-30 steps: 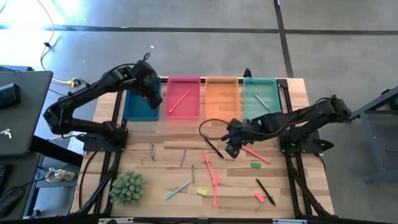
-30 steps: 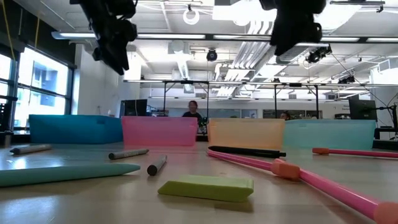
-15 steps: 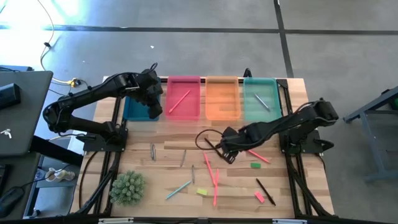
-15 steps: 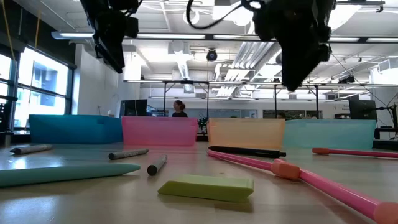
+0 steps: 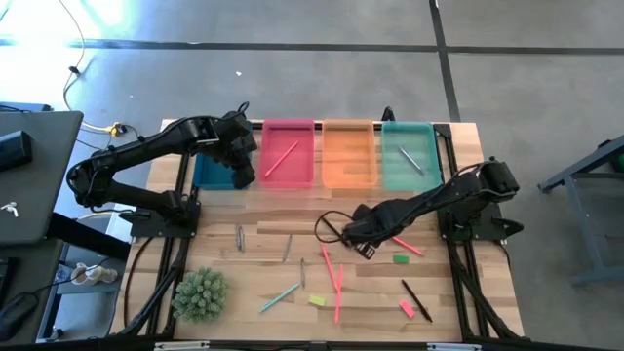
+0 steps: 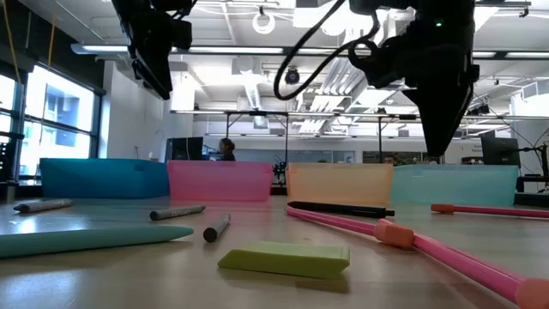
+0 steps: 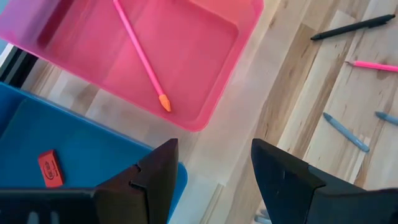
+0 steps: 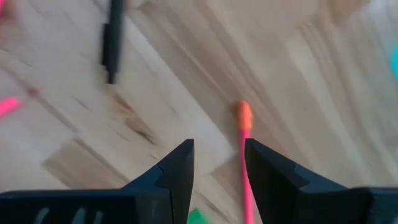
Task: Sort crayons/erasers/pens/pencils in bins
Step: Put the pink pencil into the pink bin
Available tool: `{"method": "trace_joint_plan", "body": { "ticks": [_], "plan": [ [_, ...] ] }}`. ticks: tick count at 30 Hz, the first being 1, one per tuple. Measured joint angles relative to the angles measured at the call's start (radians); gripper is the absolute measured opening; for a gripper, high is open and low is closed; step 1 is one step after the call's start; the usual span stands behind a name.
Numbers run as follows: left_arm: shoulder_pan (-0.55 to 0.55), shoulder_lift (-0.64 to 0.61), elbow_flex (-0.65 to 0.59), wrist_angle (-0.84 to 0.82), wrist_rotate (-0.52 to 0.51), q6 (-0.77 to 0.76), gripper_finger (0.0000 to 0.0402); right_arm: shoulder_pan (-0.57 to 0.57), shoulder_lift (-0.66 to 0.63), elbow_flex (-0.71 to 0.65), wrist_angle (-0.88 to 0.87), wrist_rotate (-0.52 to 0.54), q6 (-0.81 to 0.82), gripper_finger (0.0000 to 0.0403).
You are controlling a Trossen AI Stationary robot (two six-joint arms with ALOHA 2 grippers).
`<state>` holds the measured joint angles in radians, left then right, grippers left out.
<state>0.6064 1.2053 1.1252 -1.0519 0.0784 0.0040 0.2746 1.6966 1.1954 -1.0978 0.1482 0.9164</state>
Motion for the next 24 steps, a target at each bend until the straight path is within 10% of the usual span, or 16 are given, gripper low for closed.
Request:
{"method": "trace_joint_plan", "body": {
  "ticks": [24],
  "plan": [
    [0.0, 0.0, 0.0, 0.002, 0.0, -0.004, 0.0193, -0.089, -0.1, -0.179, 0.045, -0.073, -0.18, 0.0135]
  ]
}}
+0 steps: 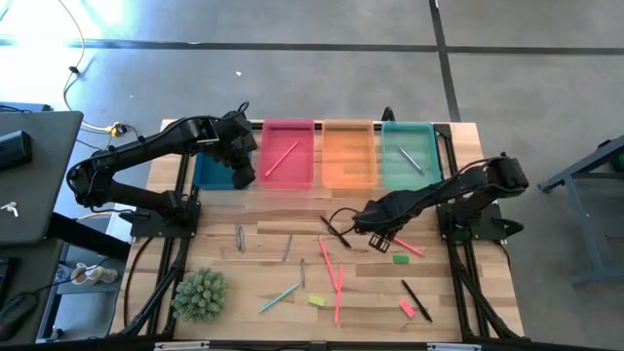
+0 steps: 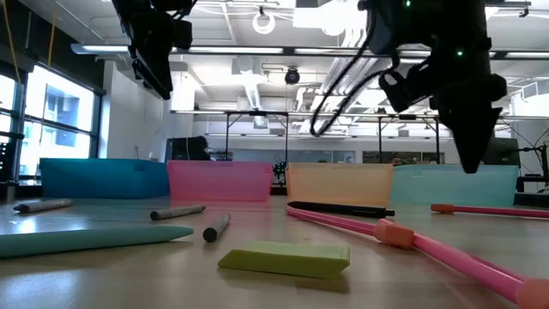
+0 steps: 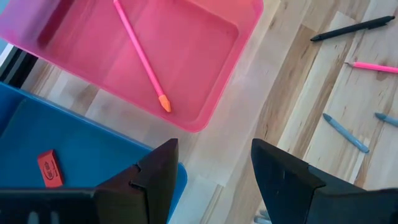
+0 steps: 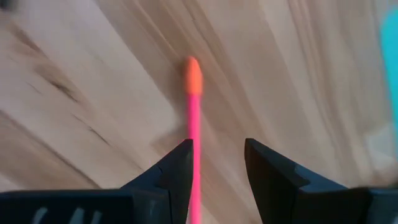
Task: Sort crayons/erasers/pens/pencils in bins
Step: Put the pink pencil into the pink bin
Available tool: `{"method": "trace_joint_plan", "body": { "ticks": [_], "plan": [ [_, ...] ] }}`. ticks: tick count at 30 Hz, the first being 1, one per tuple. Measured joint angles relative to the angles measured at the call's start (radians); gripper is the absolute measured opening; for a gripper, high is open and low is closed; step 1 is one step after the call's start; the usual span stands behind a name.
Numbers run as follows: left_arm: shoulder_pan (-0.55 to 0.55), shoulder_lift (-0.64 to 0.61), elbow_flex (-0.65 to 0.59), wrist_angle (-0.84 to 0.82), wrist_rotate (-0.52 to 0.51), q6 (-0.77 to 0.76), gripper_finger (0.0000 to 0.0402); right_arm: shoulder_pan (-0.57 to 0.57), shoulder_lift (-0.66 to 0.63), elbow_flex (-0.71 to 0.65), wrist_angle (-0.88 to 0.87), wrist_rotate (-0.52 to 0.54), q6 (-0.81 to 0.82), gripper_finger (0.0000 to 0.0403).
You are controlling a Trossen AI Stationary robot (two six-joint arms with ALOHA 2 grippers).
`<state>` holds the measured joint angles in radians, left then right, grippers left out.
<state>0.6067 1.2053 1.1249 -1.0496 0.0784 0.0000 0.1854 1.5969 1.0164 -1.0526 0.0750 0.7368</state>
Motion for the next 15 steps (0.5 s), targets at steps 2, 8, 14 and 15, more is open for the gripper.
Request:
{"method": "trace_joint_plan", "body": {
  "ticks": [2, 8, 14, 15],
  "plan": [
    [0.0, 0.0, 0.0, 0.0, 0.0, -0.007, 0.0193, -0.003, -0.021, -0.015, 0.062, 0.002, -0.004, 0.0135],
    [0.0, 0.0, 0.0, 0.001, 0.0, -0.007, 0.0193, -0.033, -0.034, -0.052, 0.17, -0.024, -0.004, 0.0135],
    [0.0, 0.001, 0.0, 0.002, 0.0, -0.007, 0.0193, -0.076, -0.026, -0.053, 0.163, -0.024, -0.002, 0.0135],
    [0.0, 0.001, 0.0, 0.003, 0.0, -0.007, 0.0193, -0.084, -0.026, -0.053, 0.161, -0.024, -0.001, 0.0135]
  ]
}}
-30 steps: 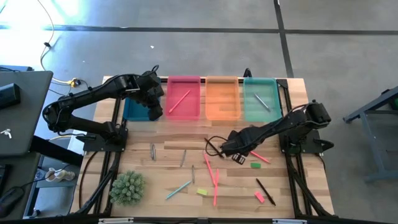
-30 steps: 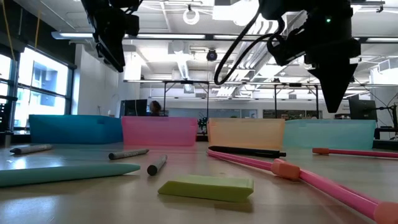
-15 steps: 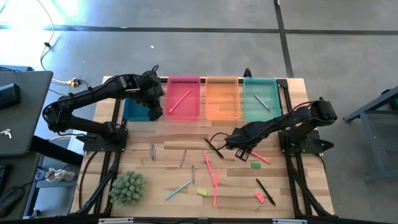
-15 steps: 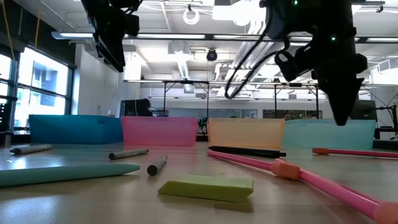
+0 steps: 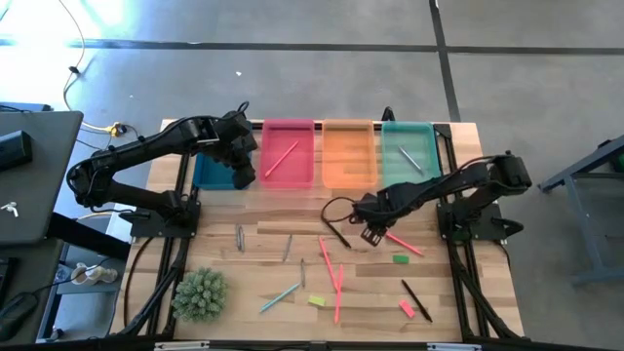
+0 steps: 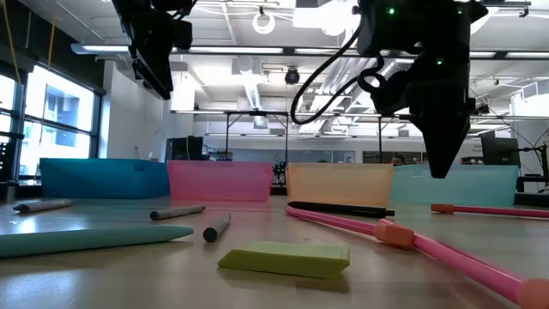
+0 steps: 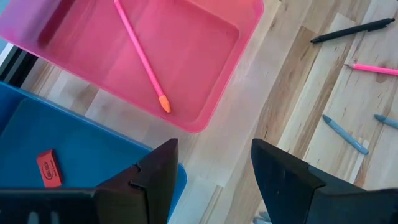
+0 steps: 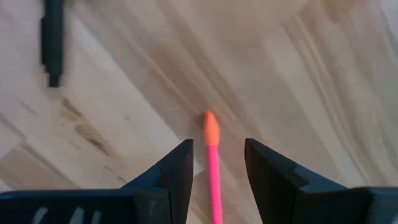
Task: Sort crayons/erasers/pens/pencils in bins
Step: Put the pink pencil into the pink bin
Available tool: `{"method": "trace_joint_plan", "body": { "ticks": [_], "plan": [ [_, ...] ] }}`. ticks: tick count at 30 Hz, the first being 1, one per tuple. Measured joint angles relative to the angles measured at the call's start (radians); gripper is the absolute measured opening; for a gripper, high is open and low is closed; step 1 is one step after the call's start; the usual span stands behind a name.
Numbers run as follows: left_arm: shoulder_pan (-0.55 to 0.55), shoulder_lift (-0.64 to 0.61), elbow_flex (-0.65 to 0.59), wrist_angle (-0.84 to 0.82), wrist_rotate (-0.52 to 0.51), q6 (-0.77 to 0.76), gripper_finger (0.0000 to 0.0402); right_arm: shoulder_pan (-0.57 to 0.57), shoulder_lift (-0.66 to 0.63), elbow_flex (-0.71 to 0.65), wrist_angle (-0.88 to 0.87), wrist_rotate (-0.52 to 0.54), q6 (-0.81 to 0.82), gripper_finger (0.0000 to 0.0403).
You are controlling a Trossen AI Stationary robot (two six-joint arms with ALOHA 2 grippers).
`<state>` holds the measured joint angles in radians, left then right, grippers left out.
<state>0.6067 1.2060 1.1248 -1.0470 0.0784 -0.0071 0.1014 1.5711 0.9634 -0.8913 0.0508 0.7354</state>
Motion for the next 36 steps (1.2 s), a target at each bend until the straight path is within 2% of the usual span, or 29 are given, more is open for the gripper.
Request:
{"method": "trace_joint_plan", "body": {
  "ticks": [4, 14, 24, 36],
  "plan": [
    [0.0, 0.0, 0.0, 0.0, 0.0, 0.0, 0.0193, -0.022, 0.0, 0.0, 0.001, -0.004, 0.003, 0.0142],
    [0.0, 0.0, 0.0, 0.001, 0.0, 0.0, 0.0193, -0.028, 0.0, 0.0, -0.001, -0.009, 0.048, 0.0206],
    [0.0, 0.0, 0.0, 0.002, 0.0, 0.0, 0.0193, -0.026, 0.001, -0.118, 0.108, -0.06, 0.124, 0.0208],
    [0.0, 0.0, 0.0, 0.029, -0.003, -0.031, 0.0193, -0.026, 0.033, -0.128, 0.16, -0.044, 0.098, 0.0208]
  ]
}}
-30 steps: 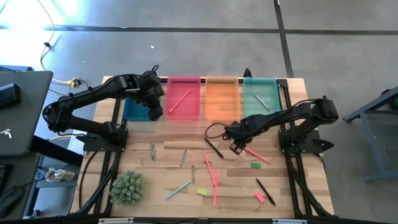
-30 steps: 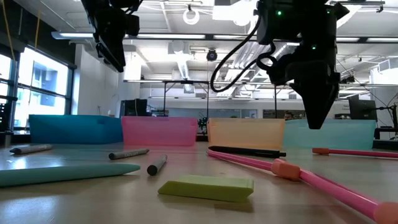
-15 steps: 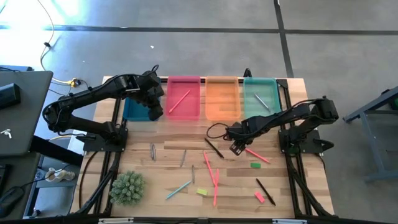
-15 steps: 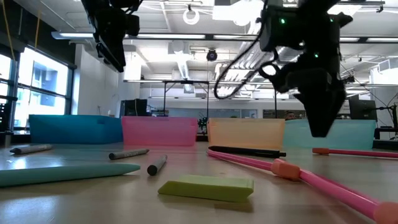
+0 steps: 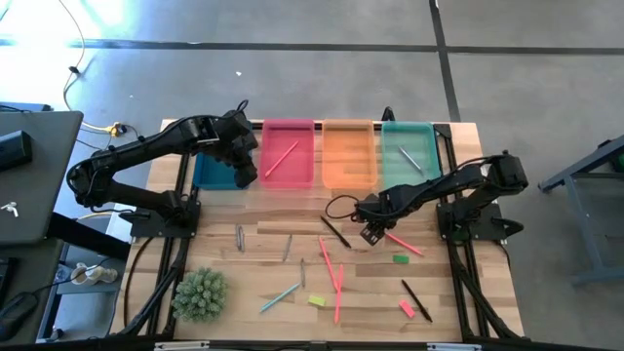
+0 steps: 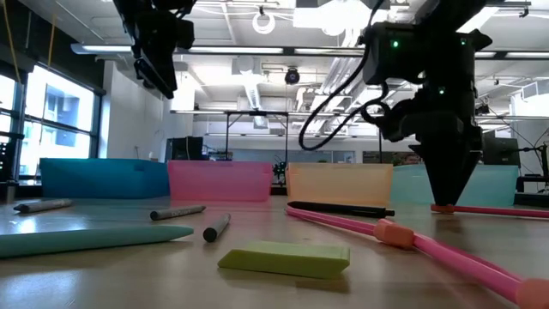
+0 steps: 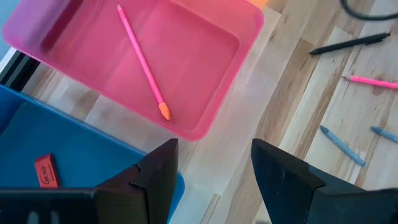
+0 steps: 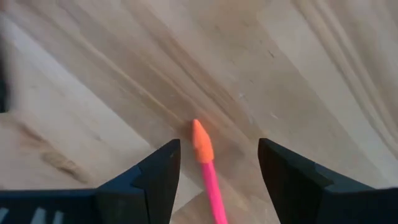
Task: Sort crayons/erasers/pens/pencils in bins
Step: Put the pink pencil into the pink bin
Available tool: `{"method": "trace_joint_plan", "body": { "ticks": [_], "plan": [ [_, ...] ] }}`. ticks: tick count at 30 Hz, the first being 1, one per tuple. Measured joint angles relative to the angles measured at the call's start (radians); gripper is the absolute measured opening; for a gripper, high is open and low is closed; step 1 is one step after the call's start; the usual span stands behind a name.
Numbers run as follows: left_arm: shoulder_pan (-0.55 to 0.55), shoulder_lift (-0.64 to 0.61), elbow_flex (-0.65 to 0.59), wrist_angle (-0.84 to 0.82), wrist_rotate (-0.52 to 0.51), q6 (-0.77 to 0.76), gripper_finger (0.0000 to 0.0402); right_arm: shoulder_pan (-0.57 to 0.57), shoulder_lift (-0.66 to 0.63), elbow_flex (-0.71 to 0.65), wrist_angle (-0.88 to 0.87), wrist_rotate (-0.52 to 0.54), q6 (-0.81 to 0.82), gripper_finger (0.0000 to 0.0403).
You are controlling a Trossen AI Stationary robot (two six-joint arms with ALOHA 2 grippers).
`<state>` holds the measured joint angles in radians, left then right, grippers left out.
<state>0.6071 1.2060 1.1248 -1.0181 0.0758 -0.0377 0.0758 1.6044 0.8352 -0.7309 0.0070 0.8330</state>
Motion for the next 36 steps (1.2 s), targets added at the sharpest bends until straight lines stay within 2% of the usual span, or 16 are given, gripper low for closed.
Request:
{"method": "trace_joint_plan", "body": {
  "ticks": [6, 9, 12, 19, 22, 30, 33, 36],
  "plan": [
    [0.0, 0.0, 0.0, 0.0, -0.001, -0.004, 0.0193, 0.03, 0.085, 0.014, -0.002, -0.001, 0.046, 0.0208],
    [0.0, 0.0, 0.0, 0.001, -0.001, -0.004, 0.0193, 0.045, 0.098, 0.025, -0.008, 0.013, 0.075, 0.0195],
    [0.0, 0.0, 0.0, 0.003, -0.001, -0.004, 0.0193, 0.049, 0.104, 0.038, -0.014, 0.018, 0.092, 0.016],
    [0.0, 0.0, 0.0, 0.031, -0.001, -0.003, 0.0193, 0.05, 0.107, 0.049, -0.007, 0.009, 0.091, 0.0042],
    [0.0, 0.0, 0.0, 0.037, -0.001, -0.001, 0.0193, 0.05, 0.107, 0.049, -0.009, 0.017, 0.082, 0.0011],
    [0.0, 0.0, 0.0, 0.039, -0.001, 0.0, 0.0193, 0.051, 0.107, 0.055, -0.032, 0.03, 0.076, 0.0021],
    [0.0, 0.0, 0.0, 0.039, -0.001, -0.001, 0.0193, 0.051, 0.111, 0.094, -0.078, 0.037, 0.059, 0.0015],
    [0.0, 0.0, 0.0, 0.039, -0.001, -0.002, 0.0193, 0.049, 0.117, 0.144, -0.147, 0.089, 0.02, 0.0011]
  ]
}}
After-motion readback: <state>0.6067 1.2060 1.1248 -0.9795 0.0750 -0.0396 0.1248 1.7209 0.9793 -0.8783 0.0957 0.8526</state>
